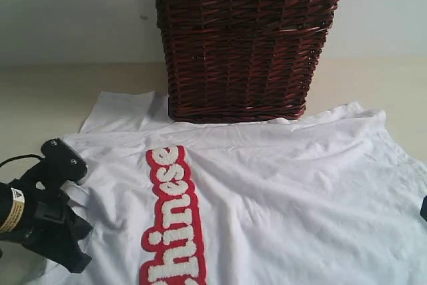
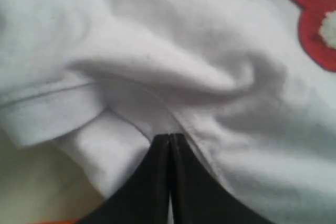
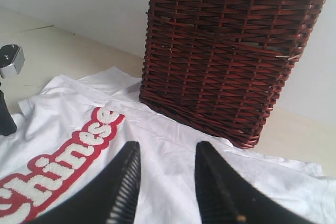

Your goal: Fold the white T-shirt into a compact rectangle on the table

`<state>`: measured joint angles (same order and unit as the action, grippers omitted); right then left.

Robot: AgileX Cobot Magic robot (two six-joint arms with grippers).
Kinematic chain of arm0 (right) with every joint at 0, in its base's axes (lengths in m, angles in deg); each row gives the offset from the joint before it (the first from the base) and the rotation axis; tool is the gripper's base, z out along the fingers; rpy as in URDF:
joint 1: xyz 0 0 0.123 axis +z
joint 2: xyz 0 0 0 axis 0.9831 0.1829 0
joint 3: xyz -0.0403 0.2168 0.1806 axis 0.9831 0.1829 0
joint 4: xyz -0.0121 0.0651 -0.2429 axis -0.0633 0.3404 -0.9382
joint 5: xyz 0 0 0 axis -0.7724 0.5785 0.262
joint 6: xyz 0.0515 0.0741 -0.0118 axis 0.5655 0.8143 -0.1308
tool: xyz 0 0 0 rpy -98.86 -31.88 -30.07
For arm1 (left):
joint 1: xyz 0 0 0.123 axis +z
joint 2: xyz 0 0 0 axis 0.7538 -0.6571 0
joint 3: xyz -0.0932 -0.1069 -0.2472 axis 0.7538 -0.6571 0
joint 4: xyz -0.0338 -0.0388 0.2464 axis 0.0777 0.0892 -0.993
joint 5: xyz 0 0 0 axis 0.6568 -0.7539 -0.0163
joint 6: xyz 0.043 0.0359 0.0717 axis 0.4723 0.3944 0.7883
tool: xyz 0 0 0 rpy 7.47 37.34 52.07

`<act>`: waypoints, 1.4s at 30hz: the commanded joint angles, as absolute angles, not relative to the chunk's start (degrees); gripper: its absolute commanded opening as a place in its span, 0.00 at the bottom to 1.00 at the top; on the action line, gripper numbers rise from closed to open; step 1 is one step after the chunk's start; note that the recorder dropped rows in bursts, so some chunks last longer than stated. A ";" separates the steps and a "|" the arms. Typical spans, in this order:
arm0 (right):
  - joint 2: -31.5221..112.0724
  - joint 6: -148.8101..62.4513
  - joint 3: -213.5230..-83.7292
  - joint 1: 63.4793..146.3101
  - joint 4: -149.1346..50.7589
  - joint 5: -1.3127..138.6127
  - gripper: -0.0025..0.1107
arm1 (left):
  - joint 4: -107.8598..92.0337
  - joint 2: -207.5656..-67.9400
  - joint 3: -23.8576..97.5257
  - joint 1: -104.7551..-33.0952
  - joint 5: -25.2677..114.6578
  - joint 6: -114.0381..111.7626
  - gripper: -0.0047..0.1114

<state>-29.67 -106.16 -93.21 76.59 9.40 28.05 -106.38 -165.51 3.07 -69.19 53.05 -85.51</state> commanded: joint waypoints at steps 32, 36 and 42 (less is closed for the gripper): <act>-29.54 -106.28 -92.92 76.37 9.61 28.09 0.33 | -107.86 -139.98 -1.19 -68.85 60.96 -57.49 0.60; -29.54 -106.28 -92.92 76.37 9.61 28.09 0.33 | -107.86 -145.48 -1.19 -68.85 47.84 -55.93 0.73; -29.54 -106.28 -92.92 76.37 9.61 28.09 0.33 | -101.72 -149.85 -1.19 -68.85 38.25 -56.74 0.48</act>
